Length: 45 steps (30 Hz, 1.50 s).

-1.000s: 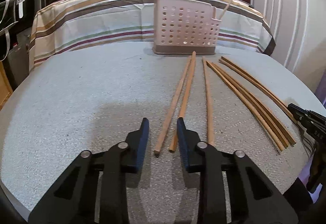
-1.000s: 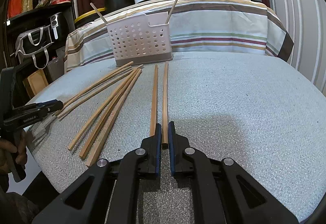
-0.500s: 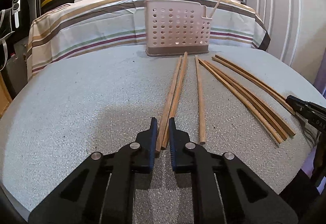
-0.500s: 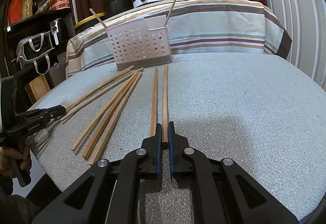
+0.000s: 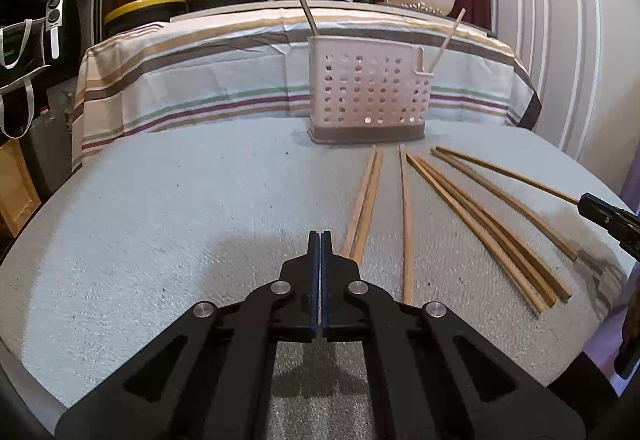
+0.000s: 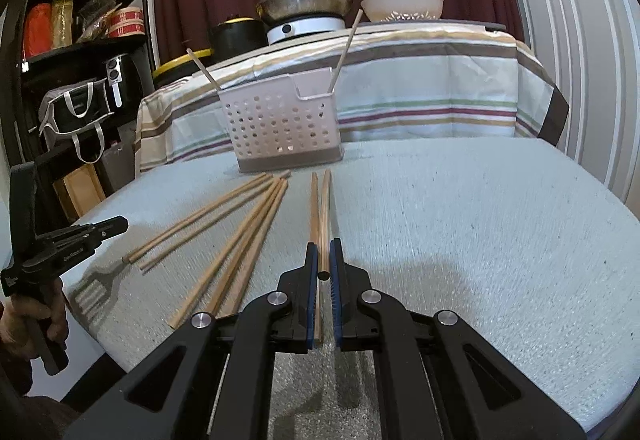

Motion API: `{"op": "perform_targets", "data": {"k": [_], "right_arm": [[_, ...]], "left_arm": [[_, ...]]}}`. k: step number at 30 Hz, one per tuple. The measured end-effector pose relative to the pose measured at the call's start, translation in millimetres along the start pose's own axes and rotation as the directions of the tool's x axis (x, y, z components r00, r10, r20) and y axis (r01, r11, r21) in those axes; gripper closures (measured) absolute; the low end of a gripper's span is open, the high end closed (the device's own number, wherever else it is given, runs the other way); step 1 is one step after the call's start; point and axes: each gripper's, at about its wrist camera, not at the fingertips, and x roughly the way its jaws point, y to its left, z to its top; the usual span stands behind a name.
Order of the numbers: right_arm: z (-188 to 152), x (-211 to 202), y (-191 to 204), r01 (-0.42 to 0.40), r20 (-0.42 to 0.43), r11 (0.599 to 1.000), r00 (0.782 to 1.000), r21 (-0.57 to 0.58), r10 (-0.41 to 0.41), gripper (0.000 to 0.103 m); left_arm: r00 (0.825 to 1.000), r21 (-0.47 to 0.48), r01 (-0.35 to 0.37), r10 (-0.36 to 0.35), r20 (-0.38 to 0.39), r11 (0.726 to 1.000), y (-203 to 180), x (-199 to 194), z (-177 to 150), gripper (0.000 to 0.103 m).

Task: Organize utensils
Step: 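Close the left tool on a chopstick while the right tool grasps another, then lift the left tool's chopstick toward the caddy while the right tool lifts its own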

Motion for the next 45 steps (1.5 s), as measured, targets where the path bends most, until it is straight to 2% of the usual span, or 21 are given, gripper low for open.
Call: {"op": "perform_targets", "data": {"k": [3, 5, 8, 11, 13, 24, 30, 38, 42, 45], "right_arm": [[3.3, -1.5, 1.5, -0.003, 0.008, 1.0, 1.0, -0.002, 0.003, 0.096], [3.3, -0.8, 2.5, -0.002, 0.006, 1.0, 1.0, -0.009, 0.002, 0.096], [1.6, 1.1, 3.9, -0.006, -0.005, 1.0, 1.0, -0.011, 0.006, 0.096], [0.6, 1.3, 4.3, -0.009, -0.011, 1.0, 1.0, -0.011, 0.009, 0.096], [0.8, 2.3, 4.2, -0.011, -0.015, 1.0, 1.0, -0.011, 0.011, 0.096], [0.1, 3.2, 5.6, -0.019, -0.022, 1.0, 1.0, -0.011, 0.019, 0.096], [-2.1, 4.3, 5.8, -0.025, -0.031, 1.0, 0.999, -0.005, 0.024, 0.096], [-4.1, 4.5, 6.2, -0.025, -0.031, 1.0, 0.999, -0.002, 0.025, 0.096], [-4.3, 4.2, 6.2, -0.025, -0.03, 1.0, 0.999, -0.001, 0.025, 0.096], [-4.0, 2.6, 6.5, -0.025, -0.023, 1.0, 0.999, 0.002, 0.025, 0.096]], "left_arm": [[1.0, 0.005, 0.009, -0.009, 0.007, 1.0, -1.8, -2.1, 2.2, 0.102], [0.999, 0.017, 0.034, -0.034, -0.013, 0.999, -3.6, 0.0, 0.6, 0.102], [0.999, 0.012, 0.031, -0.03, -0.033, 0.999, -3.1, 3.4, -5.1, 0.1], [0.999, 0.001, 0.022, -0.022, -0.05, 1.0, 0.1, 5.4, -10.8, 0.092], [0.998, -0.002, 0.013, -0.013, -0.058, 1.0, 2.8, 6.9, -13.2, 0.081], [0.997, 0.005, -0.008, 0.008, -0.08, 1.0, 6.6, 8.5, -20.0, 0.072], [0.995, 0.01, -0.002, 0.003, -0.099, 1.0, 5.6, 9.9, -24.9, 0.072], [0.996, 0.032, 0.01, -0.007, -0.084, 0.999, 1.0, 12.6, -26.4, 0.074], [0.997, 0.035, 0.025, -0.023, -0.074, 0.999, -1.4, 12.5, -27.8, 0.091], [0.998, 0.066, 0.013, -0.009, -0.064, 0.998, -6.9, 11.7, -27.8, 0.093]]}}
